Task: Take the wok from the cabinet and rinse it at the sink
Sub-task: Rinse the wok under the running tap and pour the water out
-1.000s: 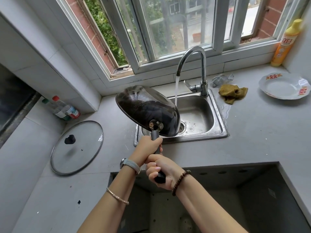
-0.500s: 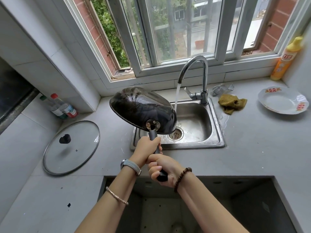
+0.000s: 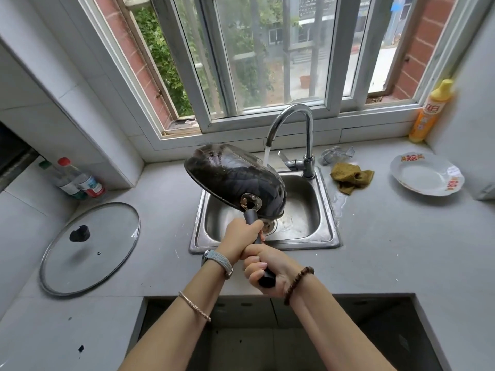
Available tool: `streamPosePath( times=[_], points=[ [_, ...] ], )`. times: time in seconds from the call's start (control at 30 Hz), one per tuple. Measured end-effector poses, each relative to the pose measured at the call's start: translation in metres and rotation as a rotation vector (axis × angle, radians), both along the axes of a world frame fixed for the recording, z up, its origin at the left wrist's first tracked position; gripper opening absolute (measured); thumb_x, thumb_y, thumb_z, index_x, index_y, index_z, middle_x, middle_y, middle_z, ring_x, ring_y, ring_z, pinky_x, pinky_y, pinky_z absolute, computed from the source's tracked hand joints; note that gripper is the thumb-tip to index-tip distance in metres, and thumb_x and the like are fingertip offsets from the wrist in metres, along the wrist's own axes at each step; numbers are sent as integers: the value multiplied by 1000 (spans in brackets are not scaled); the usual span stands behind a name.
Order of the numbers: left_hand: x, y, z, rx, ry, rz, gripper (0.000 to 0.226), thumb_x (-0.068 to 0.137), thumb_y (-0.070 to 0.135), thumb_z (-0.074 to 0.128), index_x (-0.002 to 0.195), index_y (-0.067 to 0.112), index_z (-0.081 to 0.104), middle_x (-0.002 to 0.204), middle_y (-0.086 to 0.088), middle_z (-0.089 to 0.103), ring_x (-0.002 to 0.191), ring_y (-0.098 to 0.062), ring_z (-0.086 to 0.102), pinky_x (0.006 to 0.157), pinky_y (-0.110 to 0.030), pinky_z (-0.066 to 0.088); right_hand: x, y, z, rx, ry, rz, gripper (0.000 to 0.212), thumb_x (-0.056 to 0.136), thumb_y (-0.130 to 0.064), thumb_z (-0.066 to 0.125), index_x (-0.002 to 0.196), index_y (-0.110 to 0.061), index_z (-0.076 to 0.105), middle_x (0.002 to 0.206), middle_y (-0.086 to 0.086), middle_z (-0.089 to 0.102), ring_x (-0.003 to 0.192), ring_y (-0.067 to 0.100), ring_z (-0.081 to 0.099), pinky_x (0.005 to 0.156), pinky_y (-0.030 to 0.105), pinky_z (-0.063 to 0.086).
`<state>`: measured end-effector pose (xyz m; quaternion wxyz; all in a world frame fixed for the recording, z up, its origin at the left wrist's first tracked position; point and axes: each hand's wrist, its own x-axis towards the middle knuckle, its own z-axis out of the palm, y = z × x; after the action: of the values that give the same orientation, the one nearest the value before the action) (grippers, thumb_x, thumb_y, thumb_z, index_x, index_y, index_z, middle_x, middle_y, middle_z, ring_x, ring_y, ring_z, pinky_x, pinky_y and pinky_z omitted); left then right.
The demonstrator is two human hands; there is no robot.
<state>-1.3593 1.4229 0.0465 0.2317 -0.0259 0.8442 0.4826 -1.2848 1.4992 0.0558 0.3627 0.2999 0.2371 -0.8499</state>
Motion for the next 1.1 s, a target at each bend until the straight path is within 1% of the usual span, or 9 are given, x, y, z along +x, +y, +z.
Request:
streamPosePath(
  times=[0.07,0.2,0.3,0.37,0.43,0.6,0.8,0.93,1.1],
  points=[
    [0,7,0,5,-9,-7,29,82,19,53,54,14,60,51,-1,63,56,-22,61,77,-42,55,0,7,-1,-3,-6,-7,37,95,-7,44,58,-12,42,45,-5,35,26,5,31,25,15,27],
    [-1,18,1,-22,14,-20,31,85,21,54,55,14,61,49,1,63,57,-18,61,75,-36,55,0,17,-1,-10,-17,-25,40,95,-8,45,55,-10,45,44,-4,36,26,5,31,24,15,27],
    [-2,24,2,-26,17,-26,30,83,23,55,55,13,61,48,2,63,59,-20,62,78,-39,55,-1,23,-2,-18,-14,-25,43,95,-8,45,52,-9,46,44,-4,36,26,5,31,25,15,27],
    [-4,26,2,-48,28,-29,29,80,26,56,54,15,61,46,3,63,62,-22,62,80,-41,54,-3,26,-2,-32,-10,-22,42,94,-8,45,52,-9,45,45,-4,36,26,5,30,25,15,27],
    [-5,27,3,-61,29,-23,29,81,24,55,54,15,61,46,3,63,63,-21,62,81,-41,55,-5,27,-3,-34,-5,-18,41,94,-7,44,53,-10,44,45,-5,35,27,5,30,25,14,26],
    [1,21,7,-91,58,-29,27,84,23,53,59,15,60,48,3,63,58,-17,61,74,-34,54,-2,22,-5,-46,11,3,35,94,-7,45,59,-11,44,47,-5,35,27,5,31,26,15,28],
    [7,-2,12,-108,65,40,32,83,24,54,53,16,60,48,2,63,62,-22,63,80,-41,55,1,2,-4,-83,32,54,38,94,-7,46,56,-10,46,45,-4,36,27,5,31,25,15,28],
    [12,-20,16,-114,63,77,30,85,22,53,58,13,60,47,2,62,56,-18,61,70,-33,55,2,-14,-3,-103,50,92,37,95,-7,44,58,-10,46,47,-5,35,28,4,30,26,15,28],
    [17,-40,20,-56,37,137,25,85,18,54,62,9,59,54,-2,62,53,-20,59,66,-34,53,4,-31,0,-99,65,146,31,96,-8,43,65,-12,43,47,-5,36,29,4,31,27,14,28]
  ],
)
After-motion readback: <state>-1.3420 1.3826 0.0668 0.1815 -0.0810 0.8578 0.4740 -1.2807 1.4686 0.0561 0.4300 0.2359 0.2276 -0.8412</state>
